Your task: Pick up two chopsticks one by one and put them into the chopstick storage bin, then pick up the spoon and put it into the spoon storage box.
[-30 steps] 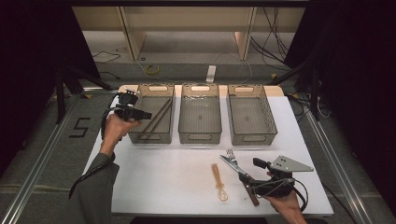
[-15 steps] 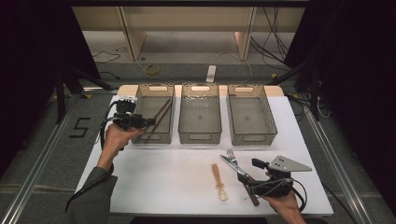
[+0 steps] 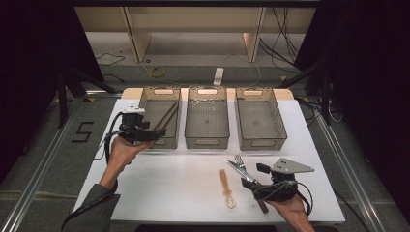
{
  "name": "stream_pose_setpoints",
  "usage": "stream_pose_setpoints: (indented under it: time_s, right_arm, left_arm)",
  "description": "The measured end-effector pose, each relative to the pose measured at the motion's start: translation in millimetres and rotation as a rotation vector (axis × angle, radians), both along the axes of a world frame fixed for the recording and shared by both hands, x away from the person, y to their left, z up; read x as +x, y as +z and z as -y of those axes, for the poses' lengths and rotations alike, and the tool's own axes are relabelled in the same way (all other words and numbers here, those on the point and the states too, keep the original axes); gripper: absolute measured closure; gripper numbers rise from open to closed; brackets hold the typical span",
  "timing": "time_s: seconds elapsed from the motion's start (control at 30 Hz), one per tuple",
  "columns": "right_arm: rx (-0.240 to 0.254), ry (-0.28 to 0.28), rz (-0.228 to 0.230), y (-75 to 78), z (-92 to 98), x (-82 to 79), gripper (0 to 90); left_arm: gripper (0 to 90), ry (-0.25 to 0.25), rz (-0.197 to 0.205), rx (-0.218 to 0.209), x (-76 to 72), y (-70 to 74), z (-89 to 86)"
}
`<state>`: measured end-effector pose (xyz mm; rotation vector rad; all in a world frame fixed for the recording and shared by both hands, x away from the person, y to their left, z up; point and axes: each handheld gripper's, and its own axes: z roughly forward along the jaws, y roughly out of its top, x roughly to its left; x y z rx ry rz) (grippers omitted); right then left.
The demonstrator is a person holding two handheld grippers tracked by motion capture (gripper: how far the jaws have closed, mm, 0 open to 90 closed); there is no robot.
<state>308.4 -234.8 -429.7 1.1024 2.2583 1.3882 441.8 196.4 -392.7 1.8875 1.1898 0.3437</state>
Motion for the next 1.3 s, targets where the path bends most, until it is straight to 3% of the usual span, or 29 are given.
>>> stream_pose_setpoints:
  time_s: [0.3,0.7,1.03,1.13,1.3]
  right_arm:
    - [-0.052,0.023,-0.025,0.0,-14.7,6.7,22.1]
    - [-0.099,0.043,-0.066,-2.3,-28.5,13.4,22.8]
    - [-0.158,0.071,-0.093,-7.6,-44.7,16.3,23.2]
    - [-0.17,0.078,-0.097,-9.0,-47.6,17.7,23.6]
    - [-0.183,0.078,-0.109,-10.5,-51.4,19.0,24.3]
  left_arm:
    - [19.4,-0.029,0.018,-0.051,-16.2,-5.7,2.3]
    - [18.8,-0.047,0.042,-0.055,-41.5,-15.5,7.2]
    - [17.3,-0.116,0.048,-0.006,-58.7,-23.2,16.9]
    - [17.3,-0.124,0.037,-0.039,-62.9,-23.1,17.0]
    - [16.8,-0.116,0.034,-0.051,-66.8,-24.3,14.5]
